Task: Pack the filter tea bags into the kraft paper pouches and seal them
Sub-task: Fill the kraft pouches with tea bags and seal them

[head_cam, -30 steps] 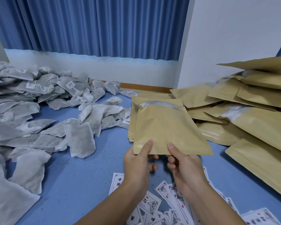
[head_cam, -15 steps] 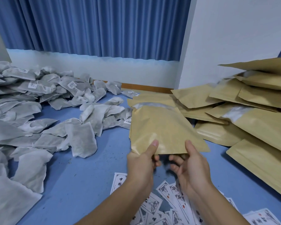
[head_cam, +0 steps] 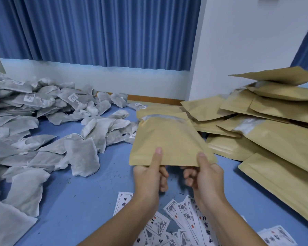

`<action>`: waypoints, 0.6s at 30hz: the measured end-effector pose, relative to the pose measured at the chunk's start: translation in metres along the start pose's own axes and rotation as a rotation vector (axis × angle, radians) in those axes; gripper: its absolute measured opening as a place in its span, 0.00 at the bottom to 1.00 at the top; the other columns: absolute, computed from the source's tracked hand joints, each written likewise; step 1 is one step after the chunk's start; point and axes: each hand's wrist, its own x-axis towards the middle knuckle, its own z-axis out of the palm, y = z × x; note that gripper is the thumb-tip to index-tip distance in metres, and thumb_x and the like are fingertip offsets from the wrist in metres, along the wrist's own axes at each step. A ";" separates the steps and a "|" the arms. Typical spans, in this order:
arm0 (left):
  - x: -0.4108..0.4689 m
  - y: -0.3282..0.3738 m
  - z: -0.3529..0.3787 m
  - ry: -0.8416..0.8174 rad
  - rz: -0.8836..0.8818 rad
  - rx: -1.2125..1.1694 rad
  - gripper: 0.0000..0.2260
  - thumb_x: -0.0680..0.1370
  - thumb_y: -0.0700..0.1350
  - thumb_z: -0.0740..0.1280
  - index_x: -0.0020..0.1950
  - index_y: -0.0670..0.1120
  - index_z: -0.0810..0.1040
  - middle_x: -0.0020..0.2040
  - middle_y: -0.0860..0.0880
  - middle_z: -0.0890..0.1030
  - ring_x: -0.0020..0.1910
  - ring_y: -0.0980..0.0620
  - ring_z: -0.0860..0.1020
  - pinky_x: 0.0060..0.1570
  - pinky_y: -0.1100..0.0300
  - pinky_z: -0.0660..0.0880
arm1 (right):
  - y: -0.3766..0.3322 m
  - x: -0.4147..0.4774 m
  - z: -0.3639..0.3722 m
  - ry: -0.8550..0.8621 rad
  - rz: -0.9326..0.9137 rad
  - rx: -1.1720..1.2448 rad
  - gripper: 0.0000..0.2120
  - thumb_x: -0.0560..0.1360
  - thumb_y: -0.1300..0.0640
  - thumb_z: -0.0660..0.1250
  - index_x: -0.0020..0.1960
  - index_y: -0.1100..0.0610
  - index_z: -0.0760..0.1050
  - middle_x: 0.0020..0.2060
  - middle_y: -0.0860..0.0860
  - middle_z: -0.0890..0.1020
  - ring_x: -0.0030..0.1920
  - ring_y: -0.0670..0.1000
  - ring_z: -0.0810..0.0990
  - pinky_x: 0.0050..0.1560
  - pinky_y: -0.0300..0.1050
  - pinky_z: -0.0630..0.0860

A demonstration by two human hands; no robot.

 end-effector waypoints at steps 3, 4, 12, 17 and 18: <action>0.000 0.000 0.003 -0.114 0.029 0.208 0.21 0.80 0.48 0.70 0.29 0.40 0.77 0.25 0.41 0.74 0.21 0.48 0.68 0.23 0.61 0.62 | -0.001 0.000 -0.002 -0.033 -0.006 -0.099 0.15 0.83 0.58 0.63 0.45 0.69 0.78 0.30 0.62 0.83 0.22 0.51 0.76 0.22 0.39 0.70; 0.001 0.001 0.004 -0.117 0.076 0.270 0.21 0.81 0.47 0.68 0.30 0.39 0.78 0.25 0.41 0.76 0.22 0.48 0.70 0.24 0.61 0.66 | -0.002 0.000 -0.003 -0.028 -0.010 -0.102 0.13 0.82 0.59 0.63 0.46 0.68 0.78 0.31 0.63 0.83 0.24 0.52 0.79 0.23 0.39 0.72; -0.008 -0.005 0.045 -0.270 0.282 0.236 0.10 0.84 0.38 0.61 0.57 0.49 0.80 0.49 0.57 0.86 0.49 0.59 0.84 0.45 0.69 0.78 | -0.028 0.012 -0.012 -0.015 -0.100 0.132 0.08 0.82 0.61 0.63 0.55 0.63 0.79 0.48 0.59 0.86 0.43 0.57 0.85 0.35 0.42 0.80; 0.021 0.020 0.127 -0.371 0.284 0.276 0.11 0.84 0.42 0.63 0.47 0.40 0.83 0.39 0.43 0.86 0.37 0.46 0.83 0.41 0.55 0.80 | -0.081 0.056 -0.030 0.098 -0.256 0.143 0.06 0.81 0.58 0.65 0.50 0.59 0.80 0.37 0.55 0.84 0.33 0.51 0.81 0.27 0.41 0.74; 0.033 0.028 0.150 -0.385 0.296 0.296 0.10 0.83 0.42 0.65 0.48 0.37 0.81 0.38 0.38 0.84 0.34 0.43 0.82 0.38 0.50 0.81 | -0.095 0.072 -0.033 0.140 -0.278 0.140 0.06 0.81 0.57 0.66 0.47 0.58 0.79 0.33 0.54 0.81 0.29 0.48 0.77 0.24 0.40 0.70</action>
